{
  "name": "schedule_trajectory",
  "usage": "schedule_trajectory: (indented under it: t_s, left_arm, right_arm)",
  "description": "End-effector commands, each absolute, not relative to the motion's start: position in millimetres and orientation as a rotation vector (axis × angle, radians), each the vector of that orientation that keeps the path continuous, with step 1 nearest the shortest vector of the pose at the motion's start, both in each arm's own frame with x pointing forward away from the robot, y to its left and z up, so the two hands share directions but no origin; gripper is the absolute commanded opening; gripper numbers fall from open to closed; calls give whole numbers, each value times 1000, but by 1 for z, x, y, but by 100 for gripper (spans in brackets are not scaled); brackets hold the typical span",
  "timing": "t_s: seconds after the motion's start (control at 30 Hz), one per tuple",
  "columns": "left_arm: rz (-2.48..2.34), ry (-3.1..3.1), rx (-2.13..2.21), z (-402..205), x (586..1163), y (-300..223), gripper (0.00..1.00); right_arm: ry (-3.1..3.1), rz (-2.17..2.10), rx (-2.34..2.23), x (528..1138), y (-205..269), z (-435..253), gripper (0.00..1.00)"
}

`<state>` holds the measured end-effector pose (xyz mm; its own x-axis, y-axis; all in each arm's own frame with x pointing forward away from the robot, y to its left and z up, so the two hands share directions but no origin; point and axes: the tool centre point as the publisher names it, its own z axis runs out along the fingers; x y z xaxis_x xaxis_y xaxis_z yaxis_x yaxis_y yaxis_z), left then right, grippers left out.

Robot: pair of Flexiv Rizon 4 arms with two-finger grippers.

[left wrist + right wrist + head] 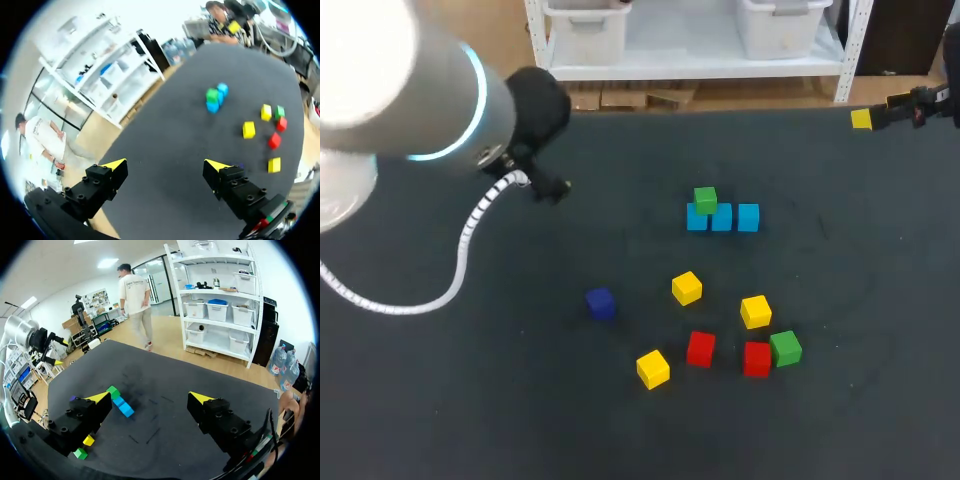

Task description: Place the blue cubes, place green cubes on the blue cubes, place the yellow cubes on the green cubes, then place the red cubes on the yellow cubes, and place purple cube on the red cubes.

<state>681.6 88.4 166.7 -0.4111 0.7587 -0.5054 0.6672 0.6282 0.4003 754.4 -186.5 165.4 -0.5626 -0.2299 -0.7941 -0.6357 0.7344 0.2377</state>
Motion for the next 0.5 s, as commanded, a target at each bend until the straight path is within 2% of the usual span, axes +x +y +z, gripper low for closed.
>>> schedule_trajectory:
  t_s: [0.03,0.5]
  left_arm:
    - [81,1980,942,167,685,86,100]
    - [46,1944,970,176,699,70,100]
  right_arm:
    - [2142,662,-652,755,-187,165,100]
    - [2142,662,-652,755,-187,165,100]
